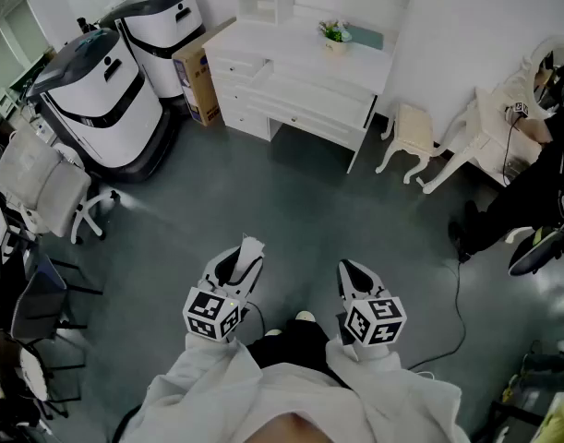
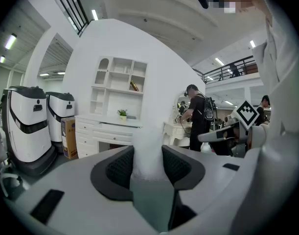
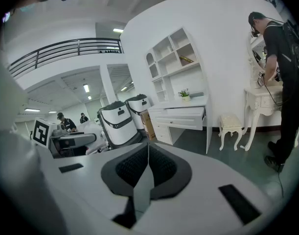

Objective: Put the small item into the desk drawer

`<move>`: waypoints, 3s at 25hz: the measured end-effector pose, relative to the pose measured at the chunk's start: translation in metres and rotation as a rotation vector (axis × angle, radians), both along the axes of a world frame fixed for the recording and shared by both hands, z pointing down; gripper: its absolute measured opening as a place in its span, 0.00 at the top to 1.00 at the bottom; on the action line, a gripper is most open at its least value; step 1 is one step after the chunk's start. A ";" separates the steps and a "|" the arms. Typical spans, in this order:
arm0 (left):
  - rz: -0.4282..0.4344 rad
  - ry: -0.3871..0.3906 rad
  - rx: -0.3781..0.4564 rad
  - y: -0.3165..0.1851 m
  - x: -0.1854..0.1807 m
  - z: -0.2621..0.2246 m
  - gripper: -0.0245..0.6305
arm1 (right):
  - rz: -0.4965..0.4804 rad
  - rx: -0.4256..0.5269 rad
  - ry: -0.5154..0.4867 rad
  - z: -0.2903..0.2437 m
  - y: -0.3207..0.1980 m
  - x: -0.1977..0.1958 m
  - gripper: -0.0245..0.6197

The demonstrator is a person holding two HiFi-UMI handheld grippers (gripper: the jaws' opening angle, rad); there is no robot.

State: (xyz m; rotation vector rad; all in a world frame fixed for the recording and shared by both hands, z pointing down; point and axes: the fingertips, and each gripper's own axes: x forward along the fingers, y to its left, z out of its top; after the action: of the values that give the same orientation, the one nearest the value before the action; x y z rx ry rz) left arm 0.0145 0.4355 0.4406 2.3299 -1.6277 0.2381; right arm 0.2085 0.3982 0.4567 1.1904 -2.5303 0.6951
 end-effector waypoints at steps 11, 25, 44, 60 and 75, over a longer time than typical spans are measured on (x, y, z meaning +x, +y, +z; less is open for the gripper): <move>-0.020 0.038 -0.004 0.058 -0.020 0.007 0.68 | 0.050 0.014 0.009 0.003 0.057 -0.013 0.90; 0.018 0.082 -0.026 0.103 -0.020 0.025 0.68 | 0.071 0.003 0.021 0.014 0.109 -0.023 0.91; -0.050 0.065 0.001 0.009 -0.031 0.016 0.68 | -0.010 0.007 0.019 0.012 0.001 -0.040 0.90; -0.090 0.058 0.007 -0.108 -0.032 0.017 0.68 | -0.029 0.008 0.011 0.013 -0.122 -0.037 0.90; -0.132 0.053 0.028 -0.167 -0.012 0.022 0.68 | -0.056 0.003 -0.003 0.024 -0.193 -0.019 0.90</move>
State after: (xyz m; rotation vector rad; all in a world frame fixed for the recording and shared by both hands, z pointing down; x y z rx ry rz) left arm 0.0022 0.2683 0.4624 2.2171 -1.7607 0.1247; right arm 0.1896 0.2047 0.4808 1.1155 -2.5567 0.6807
